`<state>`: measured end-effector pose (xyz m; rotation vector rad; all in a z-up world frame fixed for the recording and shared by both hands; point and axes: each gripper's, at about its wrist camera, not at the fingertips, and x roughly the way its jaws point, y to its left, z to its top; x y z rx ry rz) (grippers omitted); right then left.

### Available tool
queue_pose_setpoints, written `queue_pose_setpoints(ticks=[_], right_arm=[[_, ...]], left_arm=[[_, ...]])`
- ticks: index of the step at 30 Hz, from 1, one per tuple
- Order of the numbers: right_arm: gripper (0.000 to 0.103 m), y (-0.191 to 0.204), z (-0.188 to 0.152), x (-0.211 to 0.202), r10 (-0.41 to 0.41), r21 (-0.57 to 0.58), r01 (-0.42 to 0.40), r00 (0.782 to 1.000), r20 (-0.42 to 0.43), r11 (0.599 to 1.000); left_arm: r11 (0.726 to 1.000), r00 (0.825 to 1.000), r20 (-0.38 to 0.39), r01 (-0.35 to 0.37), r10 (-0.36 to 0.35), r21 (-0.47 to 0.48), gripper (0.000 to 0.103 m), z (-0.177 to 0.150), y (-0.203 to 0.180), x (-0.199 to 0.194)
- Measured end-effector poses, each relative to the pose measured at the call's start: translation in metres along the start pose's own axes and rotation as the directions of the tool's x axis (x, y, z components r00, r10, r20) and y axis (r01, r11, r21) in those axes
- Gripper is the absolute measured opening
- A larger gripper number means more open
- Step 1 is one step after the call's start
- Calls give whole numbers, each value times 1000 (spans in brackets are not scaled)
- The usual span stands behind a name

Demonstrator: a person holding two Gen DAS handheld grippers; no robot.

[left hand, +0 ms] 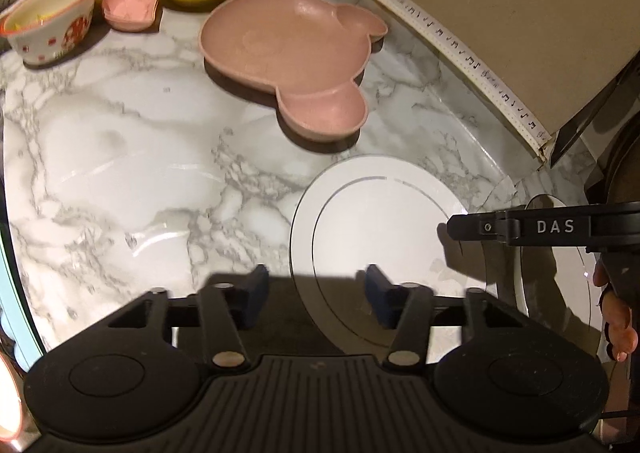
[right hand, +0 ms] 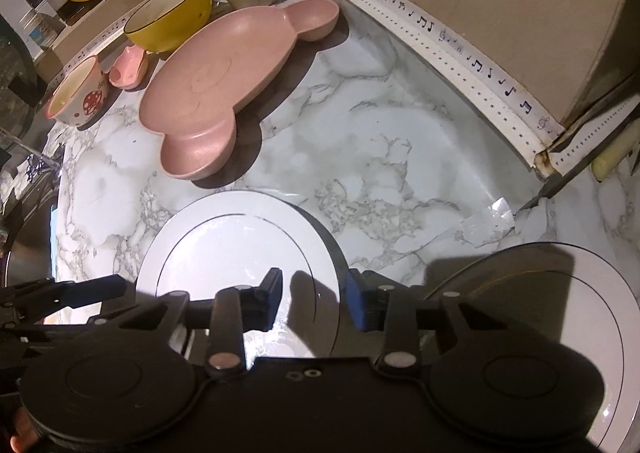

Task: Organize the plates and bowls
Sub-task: 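Close both grippers on the second white plate rim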

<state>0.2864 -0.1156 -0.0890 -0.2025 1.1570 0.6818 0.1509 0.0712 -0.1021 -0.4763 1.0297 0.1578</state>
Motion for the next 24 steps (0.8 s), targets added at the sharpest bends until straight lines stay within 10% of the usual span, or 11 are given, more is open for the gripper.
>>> queue_pose_setpoints(ticks=[24], right_arm=[[5, 1, -12, -9, -31, -22, 31, 999, 23, 999]], left_arm=[[999, 999, 23, -30, 30, -23, 17, -7, 6, -2]])
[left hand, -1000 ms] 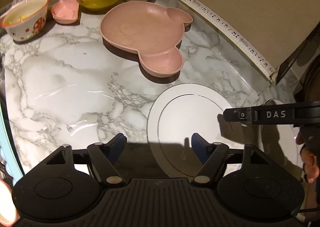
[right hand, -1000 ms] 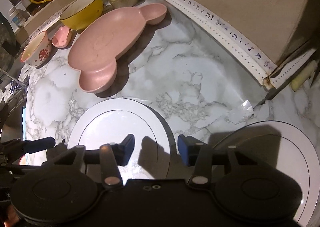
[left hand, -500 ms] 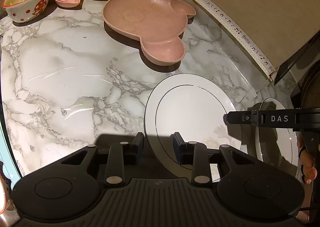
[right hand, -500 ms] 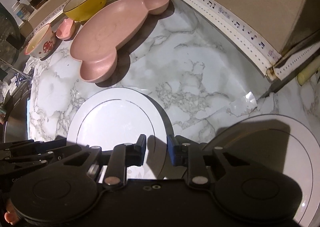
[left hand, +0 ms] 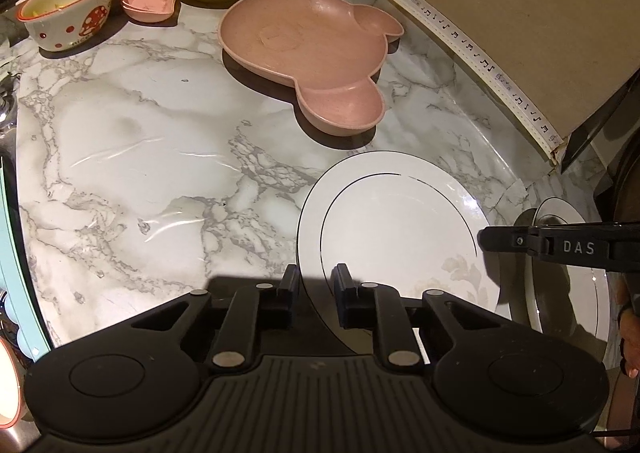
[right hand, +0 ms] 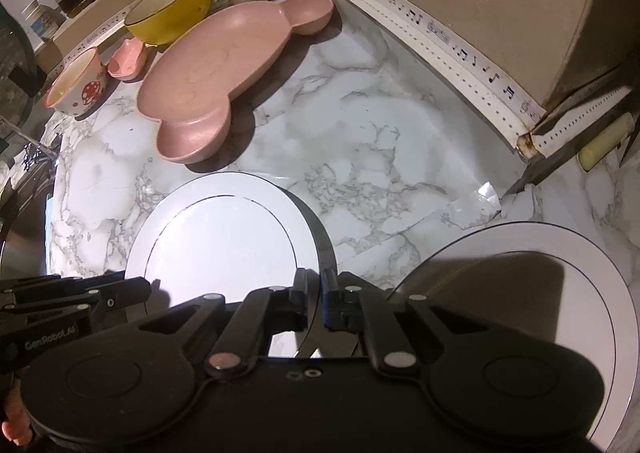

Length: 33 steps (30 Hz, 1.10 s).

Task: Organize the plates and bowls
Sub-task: 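Close both grippers on the second white plate rim, then carry the second white plate and lower it onto the first plate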

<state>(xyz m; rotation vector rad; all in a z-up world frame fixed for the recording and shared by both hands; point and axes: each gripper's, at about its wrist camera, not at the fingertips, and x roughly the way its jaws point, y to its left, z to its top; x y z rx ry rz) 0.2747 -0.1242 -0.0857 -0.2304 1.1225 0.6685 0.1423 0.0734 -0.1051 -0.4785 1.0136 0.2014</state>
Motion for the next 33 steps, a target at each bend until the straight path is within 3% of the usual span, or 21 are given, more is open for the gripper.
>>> queue_pose_setpoints(ticks=[18, 33], right_arm=[[5, -9, -9, -49, -10, 7, 9, 997, 78, 1000], [4, -83, -42, -92, -89, 178, 64, 987, 134, 982]], left_arm=[[996, 998, 54, 29, -34, 81, 18, 9, -31, -29], [967, 993, 3, 111, -115, 229, 18, 9, -117, -11]])
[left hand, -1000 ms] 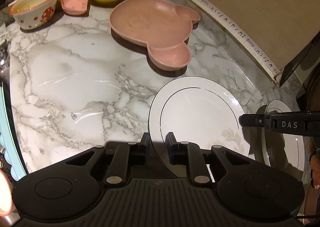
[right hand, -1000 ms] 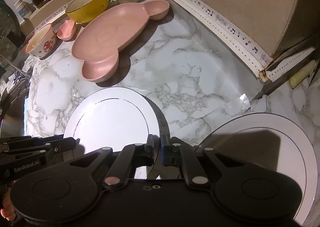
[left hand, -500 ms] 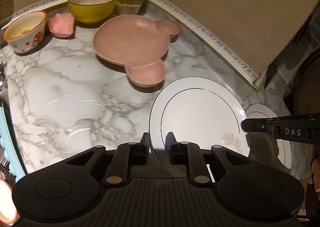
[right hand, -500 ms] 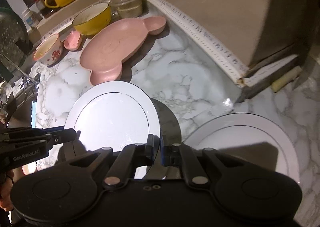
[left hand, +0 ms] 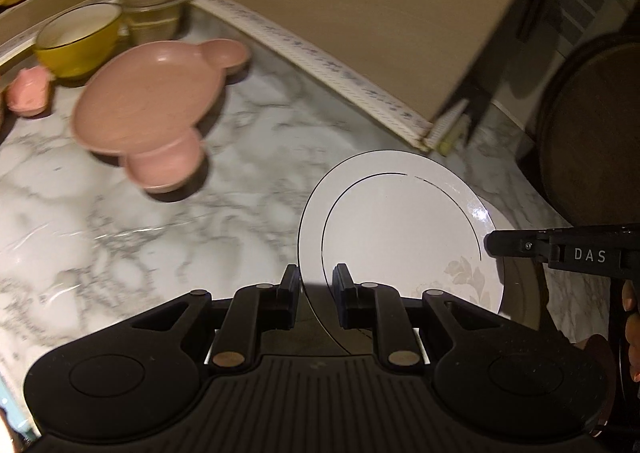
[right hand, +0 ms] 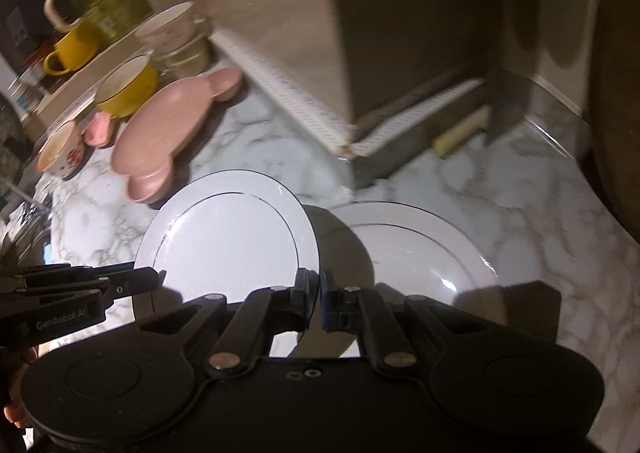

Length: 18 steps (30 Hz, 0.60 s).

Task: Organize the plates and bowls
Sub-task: 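Carry the second white plate and lower it onto the first plate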

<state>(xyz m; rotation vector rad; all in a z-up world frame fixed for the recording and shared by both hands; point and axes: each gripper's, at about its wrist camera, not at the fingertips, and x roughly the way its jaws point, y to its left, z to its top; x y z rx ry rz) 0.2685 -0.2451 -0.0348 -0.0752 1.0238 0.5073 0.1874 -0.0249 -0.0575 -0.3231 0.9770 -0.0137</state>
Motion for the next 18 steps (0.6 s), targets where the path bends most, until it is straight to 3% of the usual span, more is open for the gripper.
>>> queue_pose_setpoints(ticks=[8, 18], right_arm=[[4, -47, -13, -7, -41, 75, 42, 999, -7, 996], [5, -78, -21, 7, -71, 131, 78, 996, -53, 988]], left_arm=[[997, 998, -46, 34, -32, 63, 18, 1, -40, 25], [991, 996, -78, 45, -35, 125, 17, -1, -67, 45]])
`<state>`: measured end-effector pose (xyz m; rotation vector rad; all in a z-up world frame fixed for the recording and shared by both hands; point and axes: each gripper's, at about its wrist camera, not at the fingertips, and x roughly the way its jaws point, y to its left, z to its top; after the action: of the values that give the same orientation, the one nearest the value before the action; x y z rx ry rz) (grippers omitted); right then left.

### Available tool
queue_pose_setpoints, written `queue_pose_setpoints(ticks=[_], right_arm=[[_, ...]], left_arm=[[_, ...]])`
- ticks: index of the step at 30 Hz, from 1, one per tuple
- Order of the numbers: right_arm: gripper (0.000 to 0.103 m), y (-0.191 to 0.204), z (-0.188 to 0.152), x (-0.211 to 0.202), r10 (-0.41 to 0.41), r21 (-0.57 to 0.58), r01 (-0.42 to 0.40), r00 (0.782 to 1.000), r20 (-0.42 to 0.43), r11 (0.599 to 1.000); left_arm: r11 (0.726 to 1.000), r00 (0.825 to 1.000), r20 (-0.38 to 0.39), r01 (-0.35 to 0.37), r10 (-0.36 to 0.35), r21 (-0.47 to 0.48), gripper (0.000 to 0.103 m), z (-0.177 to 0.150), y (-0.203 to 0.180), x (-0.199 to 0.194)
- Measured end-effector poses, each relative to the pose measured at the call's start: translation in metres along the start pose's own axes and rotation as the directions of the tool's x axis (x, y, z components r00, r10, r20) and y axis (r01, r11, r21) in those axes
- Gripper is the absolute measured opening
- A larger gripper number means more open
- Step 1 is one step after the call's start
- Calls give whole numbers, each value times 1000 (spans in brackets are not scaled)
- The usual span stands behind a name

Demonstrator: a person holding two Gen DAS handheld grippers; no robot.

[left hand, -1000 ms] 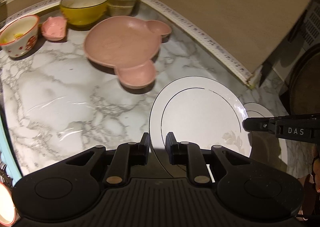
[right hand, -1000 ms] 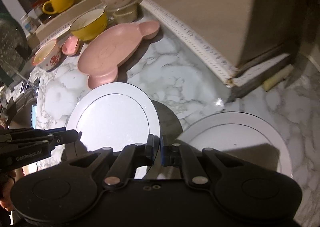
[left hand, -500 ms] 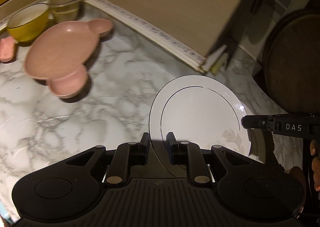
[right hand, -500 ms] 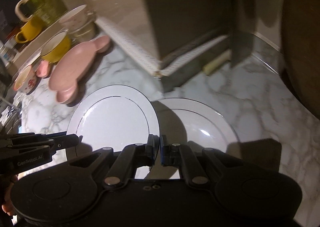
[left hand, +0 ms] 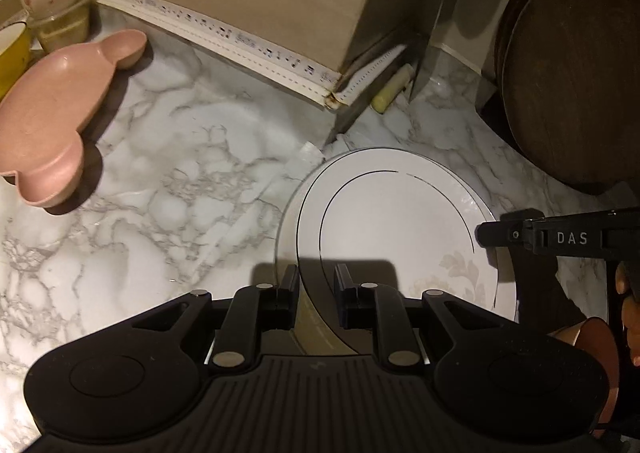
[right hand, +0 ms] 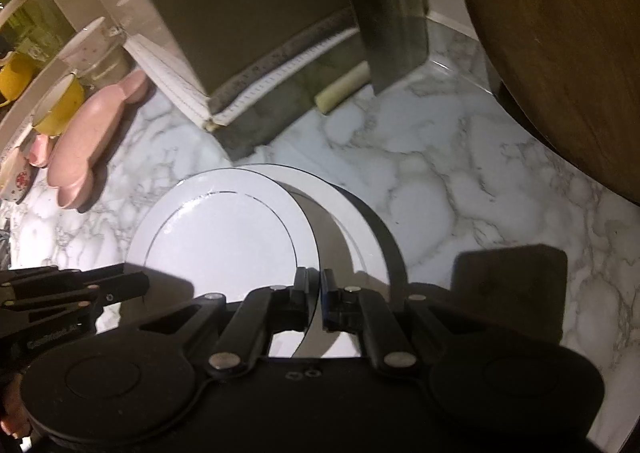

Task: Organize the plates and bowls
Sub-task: 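Carry the second white plate and lower it onto the first plate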

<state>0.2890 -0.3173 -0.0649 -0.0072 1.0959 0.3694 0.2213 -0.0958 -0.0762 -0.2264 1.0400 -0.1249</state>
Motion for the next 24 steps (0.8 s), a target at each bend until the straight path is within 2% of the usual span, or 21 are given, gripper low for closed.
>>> queue_pose_setpoints(ticks=[13, 24], right_arm=[[5, -11, -1, 13, -21, 18, 22, 998, -51, 1000], [7, -10, 0, 19, -38, 25, 40, 997, -74, 999]], left_arm=[[999, 999, -45, -1, 3, 38, 17, -5, -10, 17], [999, 997, -69, 25, -23, 37, 17, -5, -7, 17]])
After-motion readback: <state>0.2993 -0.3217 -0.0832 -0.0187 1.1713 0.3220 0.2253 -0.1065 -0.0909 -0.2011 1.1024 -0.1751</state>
